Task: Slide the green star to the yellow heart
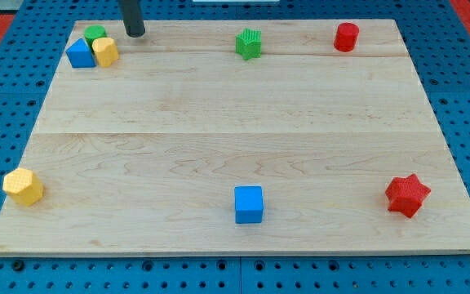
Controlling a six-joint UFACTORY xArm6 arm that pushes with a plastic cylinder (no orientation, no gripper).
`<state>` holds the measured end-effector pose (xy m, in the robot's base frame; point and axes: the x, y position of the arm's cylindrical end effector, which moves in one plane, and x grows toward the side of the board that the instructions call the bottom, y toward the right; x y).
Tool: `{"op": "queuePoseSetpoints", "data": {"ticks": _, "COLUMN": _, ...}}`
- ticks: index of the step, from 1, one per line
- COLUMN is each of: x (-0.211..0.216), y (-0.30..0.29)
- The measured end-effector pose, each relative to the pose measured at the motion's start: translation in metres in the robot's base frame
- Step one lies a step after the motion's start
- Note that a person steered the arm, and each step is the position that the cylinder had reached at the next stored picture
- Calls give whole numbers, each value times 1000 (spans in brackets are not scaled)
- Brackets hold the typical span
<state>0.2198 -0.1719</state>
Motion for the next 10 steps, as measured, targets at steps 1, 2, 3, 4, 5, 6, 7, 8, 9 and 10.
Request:
{"op": "queuePoseSetpoints", "data": {"ticks": 1, "x": 0, "y": -1}}
{"op": "queuePoseSetpoints", "data": {"ticks": 2, "x": -1, "y": 9}}
{"op": "queuePoseSetpoints", "data": {"ticks": 3, "x": -27, "y": 60}}
{"op": "queuePoseSetpoints", "data": {"ticks": 4, "x": -27, "y": 92}}
{"op": "queuePoseSetpoints", "data": {"ticks": 5, "x": -28, "y": 139}}
{"op": "queuePoseSetpoints", "data": {"ticks": 6, "x": -27, "y": 175}}
{"op": "queuePoseSetpoints", "data": {"ticks": 7, "x": -27, "y": 254}}
{"op": "queuePoseSetpoints", "data": {"ticks": 8, "x": -8, "y": 293}}
{"op": "queuePoseSetpoints", "data": {"ticks": 9, "x": 36, "y": 280}}
{"op": "queuePoseSetpoints", "data": {"ticks": 10, "x": 43, "y": 229}}
